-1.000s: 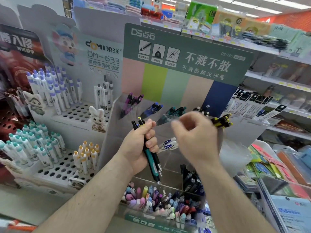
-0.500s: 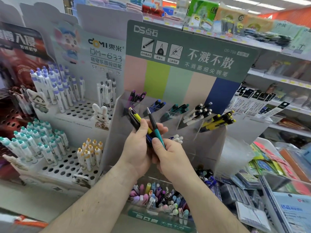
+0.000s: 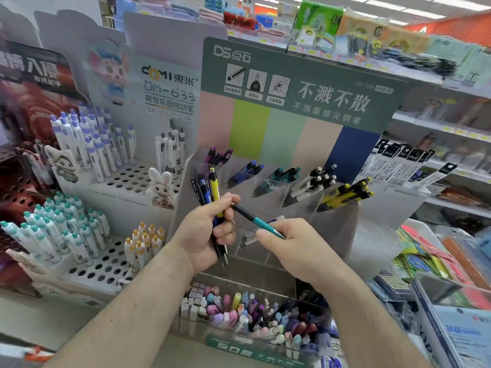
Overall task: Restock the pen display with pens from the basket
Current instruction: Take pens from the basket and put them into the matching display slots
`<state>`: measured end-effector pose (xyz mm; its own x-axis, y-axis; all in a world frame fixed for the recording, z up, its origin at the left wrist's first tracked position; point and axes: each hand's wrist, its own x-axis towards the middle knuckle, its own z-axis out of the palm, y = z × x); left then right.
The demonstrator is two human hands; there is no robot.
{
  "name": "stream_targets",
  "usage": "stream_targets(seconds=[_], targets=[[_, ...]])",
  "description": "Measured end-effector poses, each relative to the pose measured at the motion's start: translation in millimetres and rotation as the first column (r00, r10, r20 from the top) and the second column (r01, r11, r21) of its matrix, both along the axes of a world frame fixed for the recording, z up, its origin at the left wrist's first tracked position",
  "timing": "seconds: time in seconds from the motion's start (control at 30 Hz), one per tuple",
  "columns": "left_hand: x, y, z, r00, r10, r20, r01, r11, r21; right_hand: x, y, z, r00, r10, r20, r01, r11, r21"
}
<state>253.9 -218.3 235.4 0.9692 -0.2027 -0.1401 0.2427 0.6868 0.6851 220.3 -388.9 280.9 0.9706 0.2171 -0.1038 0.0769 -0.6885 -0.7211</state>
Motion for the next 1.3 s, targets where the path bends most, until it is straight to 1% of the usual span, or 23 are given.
stream_targets(seconds=[0.07, 0.13, 0.2, 0.23, 0.3, 0.37, 0.4, 0.43, 0.47, 0.5, 0.53, 0.57, 0.63, 0.67, 0.7, 0.77, 0.87, 0.93, 1.0, 1.07, 1.13, 1.2, 1.3], targets=[[1, 6, -5, 0.992, -0.126, -0.011, 0.121, 0.971, -0.204, 2, -2, 3, 0.996, -0.089, -0.008, 0.088, 0.967, 0.238], [2, 12, -13, 0.963, -0.261, 0.064, 0.264, 0.872, -0.412, 5, -2, 4, 0.978, -0.208, -0.024, 0.192, 0.848, 0.494], [3, 12, -20, 0.932, -0.325, 0.159, 0.360, 0.778, -0.515, 8, 2, 4, 0.946, -0.324, 0.009, 0.236, 0.707, 0.666], [3, 10, -21, 0.921, -0.340, 0.188, 0.387, 0.749, -0.538, 9, 5, 3, 0.923, -0.383, 0.040, 0.243, 0.659, 0.712], [3, 6, -21, 0.905, -0.362, 0.225, 0.423, 0.701, -0.574, 14, 11, 1, 0.874, -0.476, 0.103, 0.246, 0.614, 0.750], [6, 4, -21, 0.886, -0.374, 0.274, 0.461, 0.648, -0.606, 18, 16, -2, 0.859, -0.501, 0.104, 0.239, 0.573, 0.784], [6, 5, -19, 0.883, -0.374, 0.285, 0.468, 0.644, -0.604, 20, 17, -1, 0.861, -0.501, 0.085, 0.227, 0.528, 0.818], [7, 6, -17, 0.887, -0.370, 0.275, 0.460, 0.665, -0.589, 21, 17, 1, 0.855, -0.513, 0.076, 0.211, 0.478, 0.853], [7, 6, -14, 0.901, -0.362, 0.240, 0.433, 0.706, -0.560, 22, 15, 5, 0.828, -0.551, 0.104, 0.189, 0.448, 0.874], [7, 6, -11, 0.923, -0.339, 0.180, 0.382, 0.767, -0.516, 23, 12, 10, 0.770, -0.613, 0.179, 0.166, 0.462, 0.871], [7, 6, -7, 0.950, -0.295, 0.103, 0.309, 0.836, -0.453, 24, 8, 16, 0.678, -0.676, 0.288, 0.144, 0.506, 0.851], [6, 6, -4, 0.972, -0.235, 0.030, 0.228, 0.896, -0.381, 25, 4, 23, 0.564, -0.722, 0.400, 0.129, 0.556, 0.821], [6, 4, -1, 0.990, -0.131, -0.051, 0.113, 0.958, -0.265, 32, -3, 34, 0.344, -0.755, 0.558, 0.152, 0.631, 0.760], [5, 3, -1, 0.993, -0.102, -0.064, 0.085, 0.970, -0.226, 38, -6, 36, 0.272, -0.750, 0.603, 0.184, 0.656, 0.732], [5, 2, -1, 0.994, -0.082, -0.068, 0.068, 0.979, -0.191, 45, -7, 37, 0.231, -0.737, 0.635, 0.217, 0.675, 0.705], [4, 1, -1, 0.997, -0.052, -0.062, 0.044, 0.991, -0.130, 58, -6, 33, 0.199, -0.699, 0.687, 0.279, 0.712, 0.644], [1, 3, 1, 1.000, -0.015, -0.027, 0.014, 0.998, -0.060, 74, -1, 25, 0.189, -0.597, 0.780, 0.323, 0.787, 0.525], [0, 5, 2, 1.000, -0.014, -0.002, 0.014, 1.000, -0.022, 80, 5, 19, 0.230, -0.532, 0.815, 0.340, 0.828, 0.445], [-1, 6, 3, 1.000, -0.026, 0.012, 0.026, 1.000, -0.001, 84, 10, 14, 0.289, -0.456, 0.842, 0.405, 0.855, 0.324], [-3, 8, 3, 0.999, -0.037, 0.020, 0.037, 0.999, 0.016, 86, 13, 12, 0.355, -0.432, 0.829, 0.469, 0.849, 0.241], [-4, 10, 2, 0.998, -0.045, 0.032, 0.043, 0.998, 0.044, 85, 13, 16, 0.457, -0.450, 0.767, 0.526, 0.832, 0.175], [-5, 11, 2, 0.997, -0.051, 0.050, 0.047, 0.996, 0.077, 85, 12, 23, 0.571, -0.448, 0.688, 0.562, 0.824, 0.070], [-7, 8, 2, 0.995, -0.061, 0.085, 0.050, 0.992, 0.117, 84, 9, 34, 0.664, -0.425, 0.615, 0.547, 0.837, -0.012]])
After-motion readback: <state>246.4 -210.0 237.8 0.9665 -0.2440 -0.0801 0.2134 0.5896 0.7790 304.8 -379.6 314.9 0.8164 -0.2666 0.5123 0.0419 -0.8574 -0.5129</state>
